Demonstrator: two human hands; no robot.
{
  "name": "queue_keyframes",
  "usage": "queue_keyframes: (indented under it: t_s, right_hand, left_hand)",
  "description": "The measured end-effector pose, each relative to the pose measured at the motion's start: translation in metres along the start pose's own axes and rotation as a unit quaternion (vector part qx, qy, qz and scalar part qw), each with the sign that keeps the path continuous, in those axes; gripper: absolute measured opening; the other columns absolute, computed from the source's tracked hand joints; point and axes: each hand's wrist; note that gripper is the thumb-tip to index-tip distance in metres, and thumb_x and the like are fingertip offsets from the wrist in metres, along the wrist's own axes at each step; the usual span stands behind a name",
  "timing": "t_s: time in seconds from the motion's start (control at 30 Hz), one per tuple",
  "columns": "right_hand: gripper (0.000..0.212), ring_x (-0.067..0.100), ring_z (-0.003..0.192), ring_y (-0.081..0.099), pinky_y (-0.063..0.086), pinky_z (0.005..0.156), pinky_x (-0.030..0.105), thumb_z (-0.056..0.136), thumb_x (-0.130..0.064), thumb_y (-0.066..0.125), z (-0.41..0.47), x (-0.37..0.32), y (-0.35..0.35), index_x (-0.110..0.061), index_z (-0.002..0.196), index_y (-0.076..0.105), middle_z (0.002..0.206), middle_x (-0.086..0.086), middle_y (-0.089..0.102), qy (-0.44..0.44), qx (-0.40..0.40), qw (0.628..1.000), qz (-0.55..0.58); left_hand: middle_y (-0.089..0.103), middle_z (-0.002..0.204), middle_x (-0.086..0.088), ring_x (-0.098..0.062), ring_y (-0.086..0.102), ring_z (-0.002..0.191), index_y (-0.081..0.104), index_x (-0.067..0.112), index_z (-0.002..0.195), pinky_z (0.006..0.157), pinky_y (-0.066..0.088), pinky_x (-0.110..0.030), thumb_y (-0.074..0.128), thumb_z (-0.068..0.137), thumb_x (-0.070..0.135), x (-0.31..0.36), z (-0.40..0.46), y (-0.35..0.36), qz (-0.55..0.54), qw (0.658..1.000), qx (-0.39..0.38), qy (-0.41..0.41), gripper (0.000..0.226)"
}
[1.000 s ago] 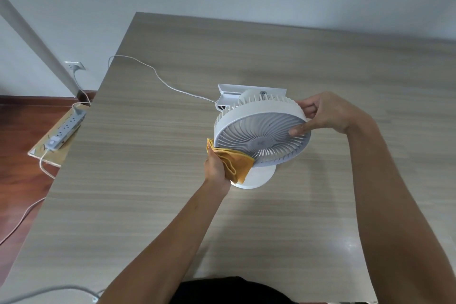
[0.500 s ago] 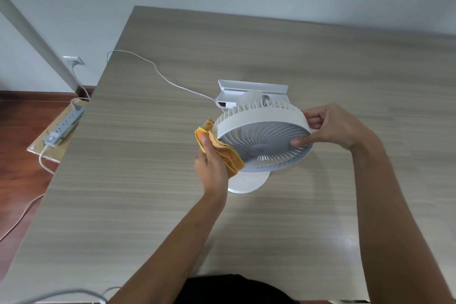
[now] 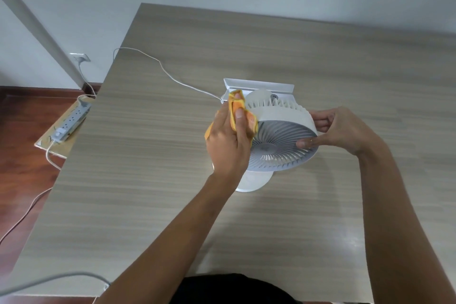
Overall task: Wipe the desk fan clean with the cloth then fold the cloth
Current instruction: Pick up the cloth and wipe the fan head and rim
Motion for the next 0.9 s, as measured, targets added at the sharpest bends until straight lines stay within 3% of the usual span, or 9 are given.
queue_keyframes:
  t_s: [0.2,0.33,0.43,0.53,0.6,0.63,0.7,0.83,0.9]
  right_hand:
    - [0.072,0.007,0.101,0.071,0.054,0.091,0.021,0.052,-0.011,0.094,0.0,0.002,0.003,-0.022,0.119,0.071,0.1,-0.002,0.078,-0.001,-0.002,1.0,-0.011]
    - [0.069,0.009,0.1,0.072,0.056,0.089,0.023,0.053,-0.011,0.094,-0.002,0.004,0.005,-0.021,0.117,0.071,0.1,-0.002,0.078,-0.002,0.001,1.0,-0.009]
    - [0.069,0.008,0.101,0.072,0.055,0.089,0.021,0.053,-0.009,0.094,-0.004,0.003,0.008,-0.02,0.117,0.071,0.101,-0.004,0.078,-0.01,0.01,1.0,-0.001]
    - [0.07,0.007,0.101,0.071,0.053,0.092,0.021,0.052,-0.01,0.094,-0.004,0.002,0.013,-0.021,0.117,0.072,0.101,-0.006,0.077,-0.015,0.025,1.0,0.004]
    - [0.072,0.006,0.103,0.071,0.052,0.094,0.023,0.051,-0.012,0.095,-0.006,0.004,0.014,-0.021,0.119,0.071,0.103,-0.005,0.077,-0.013,0.033,0.999,0.008]
    - [0.073,0.005,0.103,0.07,0.052,0.095,0.023,0.051,-0.013,0.095,-0.008,0.004,0.014,-0.022,0.119,0.071,0.104,-0.006,0.077,-0.01,0.036,0.999,0.008]
    - [0.072,0.004,0.103,0.07,0.052,0.095,0.022,0.051,-0.014,0.095,-0.009,0.003,0.016,-0.023,0.119,0.071,0.103,-0.007,0.077,-0.008,0.039,0.999,0.005]
    - [0.069,0.0,0.1,0.07,0.05,0.082,0.008,0.052,-0.012,0.095,-0.007,-0.001,0.02,-0.022,0.117,0.072,0.099,-0.01,0.077,-0.009,0.042,0.999,-0.004]
    - [0.068,0.001,0.099,0.071,0.051,0.079,0.008,0.052,-0.013,0.095,-0.007,-0.001,0.019,-0.022,0.116,0.073,0.097,-0.01,0.078,-0.007,0.043,0.999,-0.004]
  left_hand:
    - [0.064,0.131,-0.008,-0.025,0.058,0.124,0.063,0.011,0.128,0.108,0.041,-0.043,0.036,0.102,0.032,0.02,0.004,0.011,0.084,0.982,0.003,0.171,0.043]
    - [0.063,0.132,-0.006,-0.023,0.058,0.125,0.066,0.011,0.125,0.108,0.04,-0.045,0.039,0.102,0.033,0.022,0.005,0.019,0.123,0.957,-0.012,0.263,0.042]
    - [0.062,0.133,-0.005,-0.023,0.058,0.125,0.064,0.012,0.127,0.108,0.04,-0.046,0.037,0.103,0.035,0.014,0.009,0.012,0.103,0.956,-0.017,0.272,0.044]
    - [0.068,0.123,-0.005,-0.023,0.061,0.118,0.062,0.015,0.128,0.1,0.045,-0.038,0.032,0.102,0.038,0.003,0.003,0.0,0.036,0.99,-0.008,0.139,0.046]
    - [0.069,0.089,-0.001,-0.025,0.064,0.09,0.066,0.019,0.11,0.078,0.047,-0.034,0.027,0.099,0.048,-0.008,-0.005,-0.006,-0.02,0.999,-0.012,-0.035,0.049]
    - [0.06,0.07,0.002,-0.024,0.06,0.073,0.065,0.018,0.09,0.069,0.044,-0.035,0.026,0.098,0.052,-0.016,-0.009,-0.007,-0.063,0.991,-0.01,-0.116,0.052]
    - [0.048,0.058,0.005,-0.018,0.048,0.058,0.05,0.017,0.064,0.062,0.041,-0.033,0.032,0.097,0.056,-0.028,-0.016,-0.01,-0.174,0.953,-0.003,-0.247,0.055]
    - [0.061,0.08,0.003,-0.012,0.06,0.076,0.059,0.021,0.08,0.066,0.047,-0.024,0.037,0.097,0.056,-0.027,-0.014,-0.016,-0.286,0.849,-0.007,-0.444,0.044]
    - [0.061,0.08,0.003,-0.013,0.06,0.078,0.059,0.02,0.086,0.071,0.047,-0.027,0.036,0.098,0.055,-0.022,-0.012,-0.017,-0.279,0.852,-0.021,-0.442,0.043]
Point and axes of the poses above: each hand's wrist, its own z-axis towards the middle knuckle, its own y-axis out of the palm, x = y × z
